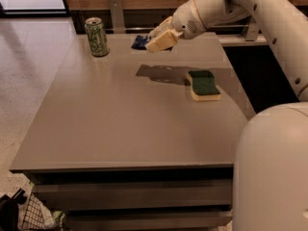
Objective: Move rxbar blueberry near green can
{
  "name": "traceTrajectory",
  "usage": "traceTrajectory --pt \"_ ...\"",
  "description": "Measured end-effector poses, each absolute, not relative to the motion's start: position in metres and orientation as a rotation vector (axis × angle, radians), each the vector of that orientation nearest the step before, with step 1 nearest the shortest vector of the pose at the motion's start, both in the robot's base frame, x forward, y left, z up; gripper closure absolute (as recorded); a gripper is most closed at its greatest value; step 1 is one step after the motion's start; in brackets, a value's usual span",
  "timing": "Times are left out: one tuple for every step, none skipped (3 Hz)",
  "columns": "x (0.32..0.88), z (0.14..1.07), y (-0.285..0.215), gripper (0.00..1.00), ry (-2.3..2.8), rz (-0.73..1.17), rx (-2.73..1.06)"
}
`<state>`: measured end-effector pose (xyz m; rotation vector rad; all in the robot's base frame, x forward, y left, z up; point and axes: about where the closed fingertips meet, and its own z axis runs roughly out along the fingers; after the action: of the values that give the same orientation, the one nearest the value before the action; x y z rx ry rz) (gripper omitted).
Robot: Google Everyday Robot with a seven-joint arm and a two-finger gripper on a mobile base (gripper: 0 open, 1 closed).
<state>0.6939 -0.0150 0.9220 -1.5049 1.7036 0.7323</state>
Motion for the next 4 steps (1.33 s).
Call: traceTrajectory --pt "0.735 0.987 0.004 1.0 1.623 0.597 -1.315" --pt "0.747 0.982 0.037 1.0 1.647 0.557 -1.227" --pt "0.763 0.946 0.073 1.0 1.728 0.555 -1.178" --pt "0.773 0.905 0.092 1.0 1.817 0.567 -1.157"
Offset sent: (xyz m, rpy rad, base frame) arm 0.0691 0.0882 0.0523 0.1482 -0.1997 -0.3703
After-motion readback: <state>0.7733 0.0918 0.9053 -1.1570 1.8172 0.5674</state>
